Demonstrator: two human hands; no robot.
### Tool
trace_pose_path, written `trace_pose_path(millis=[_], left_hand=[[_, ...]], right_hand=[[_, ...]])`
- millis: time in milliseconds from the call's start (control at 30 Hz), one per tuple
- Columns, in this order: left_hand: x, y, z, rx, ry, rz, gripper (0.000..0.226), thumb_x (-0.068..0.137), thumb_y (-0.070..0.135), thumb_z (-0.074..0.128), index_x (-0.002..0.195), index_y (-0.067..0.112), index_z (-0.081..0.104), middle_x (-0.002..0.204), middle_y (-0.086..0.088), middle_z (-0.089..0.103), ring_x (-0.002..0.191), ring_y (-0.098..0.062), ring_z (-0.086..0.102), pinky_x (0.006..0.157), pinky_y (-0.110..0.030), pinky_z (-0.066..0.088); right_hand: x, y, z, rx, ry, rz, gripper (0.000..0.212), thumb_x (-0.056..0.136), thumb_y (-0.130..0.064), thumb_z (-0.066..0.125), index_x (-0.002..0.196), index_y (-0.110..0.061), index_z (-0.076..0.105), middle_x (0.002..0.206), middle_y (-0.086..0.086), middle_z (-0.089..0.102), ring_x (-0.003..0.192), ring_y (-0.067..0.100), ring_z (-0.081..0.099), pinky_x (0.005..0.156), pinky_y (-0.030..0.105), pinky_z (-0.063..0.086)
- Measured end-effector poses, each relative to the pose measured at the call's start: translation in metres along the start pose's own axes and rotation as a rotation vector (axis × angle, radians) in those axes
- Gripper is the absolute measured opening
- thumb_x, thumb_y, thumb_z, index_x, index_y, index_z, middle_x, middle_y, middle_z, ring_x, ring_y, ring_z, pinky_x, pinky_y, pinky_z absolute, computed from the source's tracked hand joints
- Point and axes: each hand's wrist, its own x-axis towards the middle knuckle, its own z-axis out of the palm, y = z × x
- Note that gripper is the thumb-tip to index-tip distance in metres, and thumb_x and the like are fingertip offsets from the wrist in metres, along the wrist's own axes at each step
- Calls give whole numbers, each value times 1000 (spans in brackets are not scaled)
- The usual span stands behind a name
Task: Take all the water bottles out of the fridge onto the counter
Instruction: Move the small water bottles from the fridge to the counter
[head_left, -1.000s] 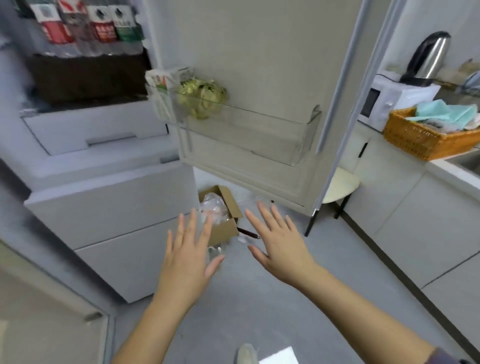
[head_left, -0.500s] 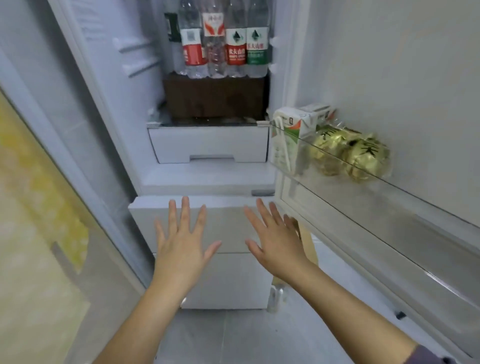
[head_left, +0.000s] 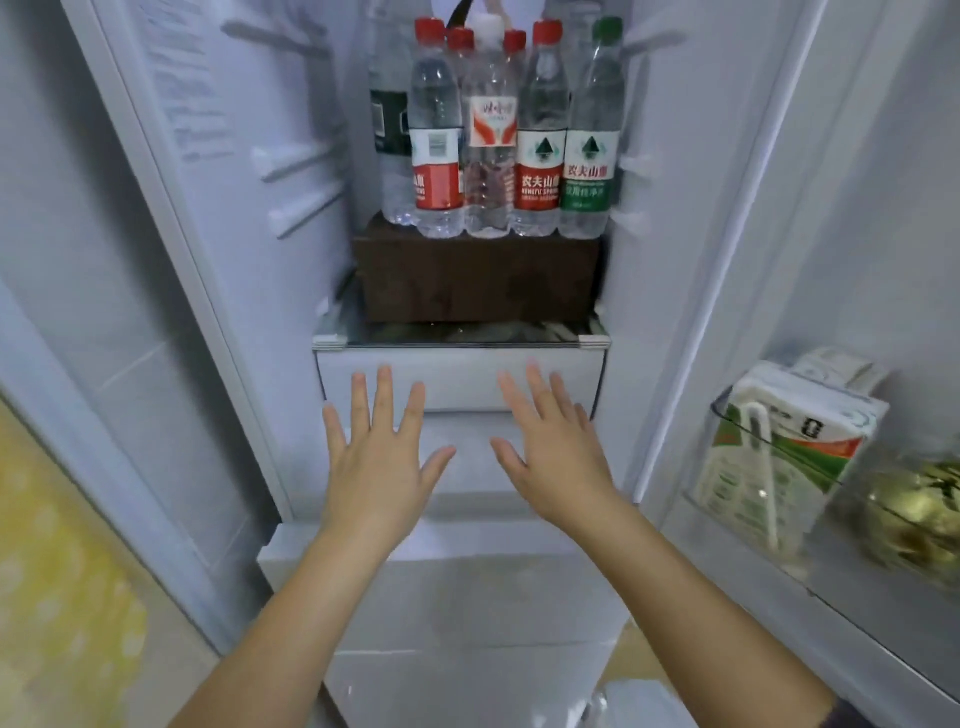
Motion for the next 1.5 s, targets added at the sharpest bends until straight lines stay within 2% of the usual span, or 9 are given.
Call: trace_pose_path(millis=[233,433,567,733,1033,1133,1233,1333,1500], left_hand=[[160,-18,-32,-136,180,54,74,97,58,34,156,20,12,163,-11,-1,150,-31,-7,118,-58,2],[242,-16,-47,-309,250,50,75,94,58,43,152,17,18,156,-9,29,145,-28,24,116,-59,15],[274,-16,-51,-696,167,17,81,86,52,64,146,12,27,140,-12,47,127,-32,48,102,-47,40],[301,-10,-56,-944,72,-53,74,84,42,72,137,8,32,131,-13,52,120,-30,53,84,-34,42],[293,-50,-54,-815,203,-151,69,80,46,73,126,6,40,122,-14,59,110,-33,59,79,-37,46],[293,-62,-54,-779,196,-159,70,79,48,73,124,5,40,121,-16,59,108,-35,59,79,-39,47],[294,-63,-56,-773,168,-162,72,79,49,73,126,7,39,122,-15,59,109,-34,59,81,-40,48],[293,-63,-57,-775,155,-164,71,79,48,73,127,8,38,124,-15,58,110,-35,59,82,-41,49],[292,-62,-58,-778,145,-168,69,81,44,73,127,7,37,126,-16,57,111,-35,58,81,-40,47]], right_hand=[[132,-3,-28,-25,185,160,71,100,-39,43,156,-32,-1,165,-1,-9,152,25,-7,120,51,13],[181,17,-38,-48,204,248,72,100,-32,45,157,-26,1,165,-2,-6,152,21,-4,120,50,15],[193,23,-40,-93,201,242,74,100,-27,46,157,-24,-1,165,-3,-6,152,21,-4,120,51,13],[193,27,-36,-179,196,242,77,99,-23,47,157,-21,-5,165,-4,-8,152,19,-7,122,50,13],[193,29,-36,-190,193,244,76,99,-21,48,157,-20,-1,165,-4,-5,152,18,-6,122,50,13],[196,18,-41,-153,251,271,71,98,-23,49,157,-18,9,165,-1,9,152,20,5,121,48,15],[211,-5,-50,126,443,295,65,96,-23,57,152,-17,25,154,3,34,141,21,34,111,38,33],[237,-24,-60,543,553,338,62,91,-18,64,146,-17,35,141,4,47,127,21,49,96,28,42],[261,-39,-59,527,557,512,64,86,-35,71,137,-12,39,133,9,46,121,27,51,102,44,46]])
